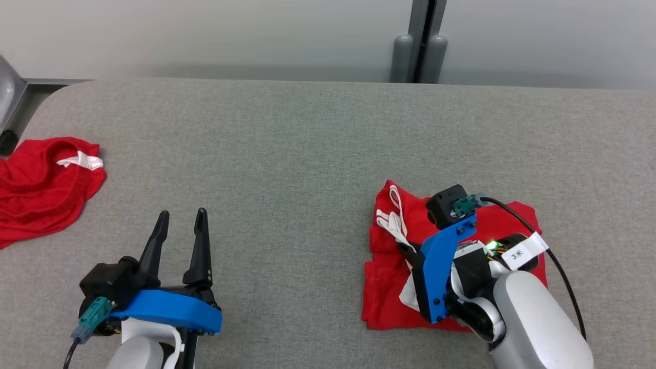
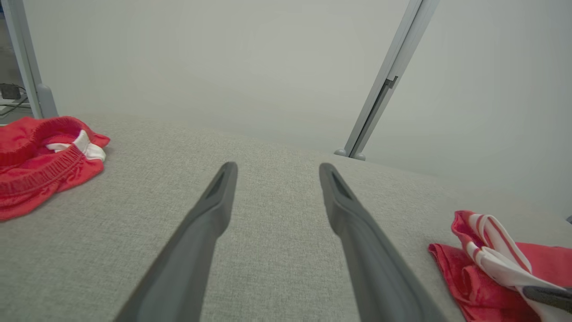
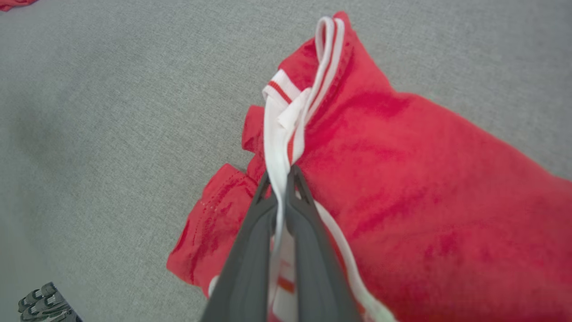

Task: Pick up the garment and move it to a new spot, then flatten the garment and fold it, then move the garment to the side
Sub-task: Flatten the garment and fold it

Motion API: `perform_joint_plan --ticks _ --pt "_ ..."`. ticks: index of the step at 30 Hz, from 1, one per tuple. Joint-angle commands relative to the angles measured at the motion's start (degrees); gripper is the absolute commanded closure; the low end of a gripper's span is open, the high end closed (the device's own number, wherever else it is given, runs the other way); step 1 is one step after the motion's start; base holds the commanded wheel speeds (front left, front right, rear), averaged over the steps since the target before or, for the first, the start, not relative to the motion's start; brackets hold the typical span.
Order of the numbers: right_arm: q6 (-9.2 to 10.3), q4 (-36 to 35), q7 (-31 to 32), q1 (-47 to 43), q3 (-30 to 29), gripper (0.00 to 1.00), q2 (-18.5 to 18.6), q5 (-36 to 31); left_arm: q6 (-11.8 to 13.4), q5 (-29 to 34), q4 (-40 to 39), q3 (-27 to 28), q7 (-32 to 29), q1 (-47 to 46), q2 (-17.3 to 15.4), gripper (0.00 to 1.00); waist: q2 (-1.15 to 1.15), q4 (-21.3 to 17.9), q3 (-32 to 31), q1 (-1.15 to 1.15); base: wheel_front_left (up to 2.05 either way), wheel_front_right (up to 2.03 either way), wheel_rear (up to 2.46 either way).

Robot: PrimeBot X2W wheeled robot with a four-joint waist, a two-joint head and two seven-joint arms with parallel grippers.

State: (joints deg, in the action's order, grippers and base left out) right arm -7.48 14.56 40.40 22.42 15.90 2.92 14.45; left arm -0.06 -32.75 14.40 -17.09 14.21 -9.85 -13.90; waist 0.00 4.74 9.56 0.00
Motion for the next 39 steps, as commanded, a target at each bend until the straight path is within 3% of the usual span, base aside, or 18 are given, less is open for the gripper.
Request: perform_joint_plan --ticks 1,2,4,11,20,27,28,29,35,39 --pt "-0.04 1.6 -1.2 1.4 0.4 1.0 0.0 0.4 -0.4 0.3 0.1 0.1 0.0 -1.1 0.2 0.0 0.0 0.5 0.2 0.0 0.0 0.0 0.0" --pt "-0.04 2.6 -1.6 1.6 0.6 1.0 0.0 0.6 -0.4 0.3 0.1 0.1 0.0 -1.0 0.2 0.0 0.0 0.6 0.2 0.0 0.0 0.0 0.0" --pt "-0.04 4.2 -2.1 1.8 0.8 0.0 0.0 1.7 -0.5 0.2 0.3 0.0 0.1 -0.8 0.2 0.0 0.0 0.8 0.1 0.0 0.0 0.0 0.0" --pt "-0.04 -2.1 -8.7 1.7 -1.3 0.0 0.0 10.7 -0.1 -0.2 0.7 0.4 0.4 0.2 0.1 0.0 0.0 0.4 -1.0 0.0 0.0 0.0 0.0" --pt "-0.04 -14.8 -11.3 -5.8 -13.4 0.0 0.3 -0.4 0.9 -0.6 -0.2 1.3 0.5 1.4 -0.9 0.0 0.0 -1.8 -1.9 0.0 0.0 0.0 0.0" --pt "-0.04 -13.9 -16.1 -14.2 -15.6 0.0 1.2 -7.1 1.1 -0.8 -0.8 1.5 0.5 1.5 -1.2 0.0 0.0 -2.4 -1.9 0.0 0.0 0.0 0.0" --pt "-0.04 -13.2 -16.9 -15.0 -14.8 0.8 1.0 -7.1 1.0 -0.8 -0.8 1.5 0.5 1.5 -1.2 0.0 0.0 -2.4 -1.8 0.0 0.0 0.0 0.0" --pt "-0.04 -12.2 -17.6 -15.6 -13.4 1.0 0.7 -7.2 1.0 -0.9 -0.9 1.4 0.5 1.4 -1.3 0.0 0.0 -2.3 -1.7 0.0 0.0 0.0 0.0" --pt "-0.04 -4.1 -21.1 -14.4 -2.8 1.0 0.1 -5.4 0.8 -0.9 -0.9 1.3 0.5 0.6 -1.5 0.0 0.0 -2.1 -0.8 0.0 0.0 0.0 0.0" --pt "-0.04 2.3 -22.3 -11.0 5.5 1.0 0.0 -0.7 0.4 -1.0 -0.6 0.9 0.5 0.0 -1.3 0.0 0.0 -1.3 -0.4 0.0 0.0 0.0 0.0"
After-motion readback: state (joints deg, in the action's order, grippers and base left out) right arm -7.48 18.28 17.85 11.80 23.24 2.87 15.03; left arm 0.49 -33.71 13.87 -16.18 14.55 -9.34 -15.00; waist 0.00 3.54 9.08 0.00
